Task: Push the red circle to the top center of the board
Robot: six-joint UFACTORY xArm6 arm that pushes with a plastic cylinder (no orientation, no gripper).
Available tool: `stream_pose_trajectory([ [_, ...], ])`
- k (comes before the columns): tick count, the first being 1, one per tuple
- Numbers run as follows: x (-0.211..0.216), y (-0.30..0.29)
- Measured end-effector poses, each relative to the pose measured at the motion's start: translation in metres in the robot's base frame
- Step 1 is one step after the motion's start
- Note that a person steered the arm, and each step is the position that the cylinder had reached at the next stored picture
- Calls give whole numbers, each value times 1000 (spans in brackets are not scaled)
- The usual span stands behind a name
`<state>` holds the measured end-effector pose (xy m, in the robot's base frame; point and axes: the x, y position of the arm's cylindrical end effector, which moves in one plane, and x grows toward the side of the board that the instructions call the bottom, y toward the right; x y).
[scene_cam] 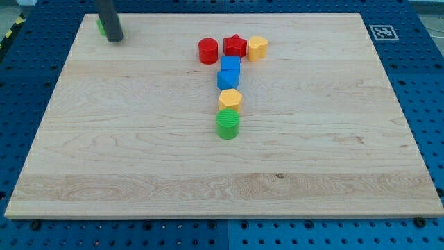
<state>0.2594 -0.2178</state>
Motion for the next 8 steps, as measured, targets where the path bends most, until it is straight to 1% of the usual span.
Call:
stream_pose_trajectory([
  [1,-13,0],
  [2,-11,7],
  [4,50,43],
  [5,53,59],
  [8,53,80],
])
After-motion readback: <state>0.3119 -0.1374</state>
